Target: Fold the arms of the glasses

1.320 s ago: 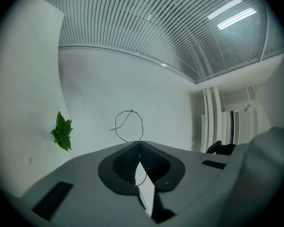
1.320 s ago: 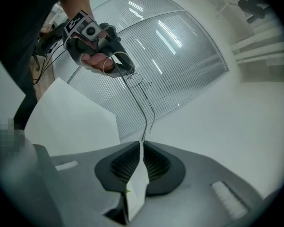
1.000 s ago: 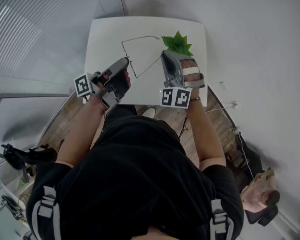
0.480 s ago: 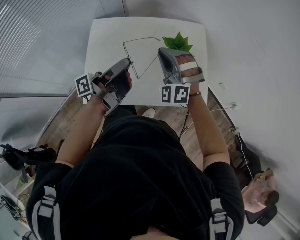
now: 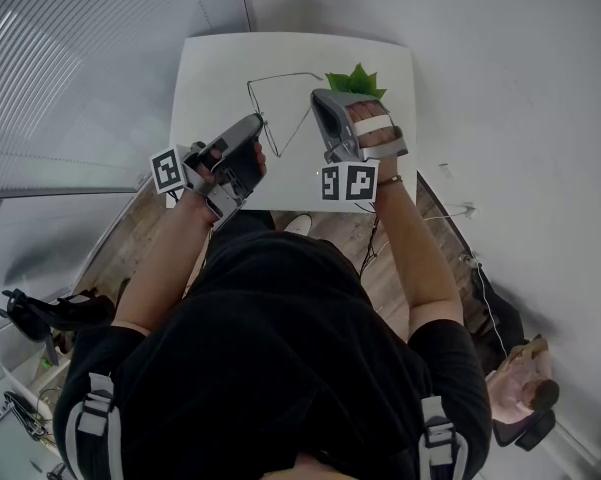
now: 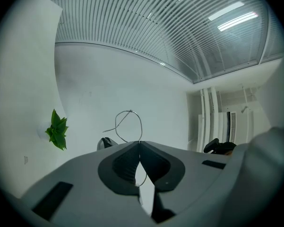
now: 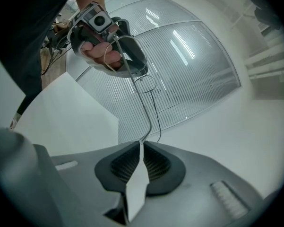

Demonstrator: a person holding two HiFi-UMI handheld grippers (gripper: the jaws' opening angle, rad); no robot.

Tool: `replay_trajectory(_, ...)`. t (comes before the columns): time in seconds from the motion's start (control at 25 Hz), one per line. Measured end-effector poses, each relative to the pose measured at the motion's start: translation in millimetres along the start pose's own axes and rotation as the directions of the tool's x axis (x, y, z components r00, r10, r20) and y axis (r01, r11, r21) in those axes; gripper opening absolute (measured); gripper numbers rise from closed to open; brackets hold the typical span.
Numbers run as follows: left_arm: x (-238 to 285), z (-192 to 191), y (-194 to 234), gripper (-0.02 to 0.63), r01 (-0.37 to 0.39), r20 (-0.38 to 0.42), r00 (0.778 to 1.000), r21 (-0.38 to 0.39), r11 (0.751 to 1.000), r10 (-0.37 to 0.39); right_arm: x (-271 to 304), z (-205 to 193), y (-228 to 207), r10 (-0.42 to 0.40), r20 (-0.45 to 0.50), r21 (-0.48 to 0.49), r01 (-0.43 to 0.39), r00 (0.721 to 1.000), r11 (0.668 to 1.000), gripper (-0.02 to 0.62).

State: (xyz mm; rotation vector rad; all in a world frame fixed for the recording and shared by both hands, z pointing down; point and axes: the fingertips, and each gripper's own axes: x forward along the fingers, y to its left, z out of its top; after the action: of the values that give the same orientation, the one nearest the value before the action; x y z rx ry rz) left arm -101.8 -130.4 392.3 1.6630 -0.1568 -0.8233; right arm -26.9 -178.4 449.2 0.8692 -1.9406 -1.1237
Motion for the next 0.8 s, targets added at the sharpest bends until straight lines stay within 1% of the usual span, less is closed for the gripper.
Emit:
replay_trajectory(0.4, 4.3, -4.6, -6.1, 0.011, 0.012, -0.013, 1.0, 0.0, 1.0, -0.012, 4.8, 13.8, -5.3, 0.005, 0.032, -0.027, -0.004, 0.999, 1.0, 0.037)
replay_trajectory(0.8, 8.8, -7.2, -7.3, 0.011, 0.014, -0.019, 1.0, 0.0, 1.0, -0.014, 9.9, 20.6, -7.8, 0.011, 0.042, -0.038, -0.009, 0.999, 0.999, 0.037)
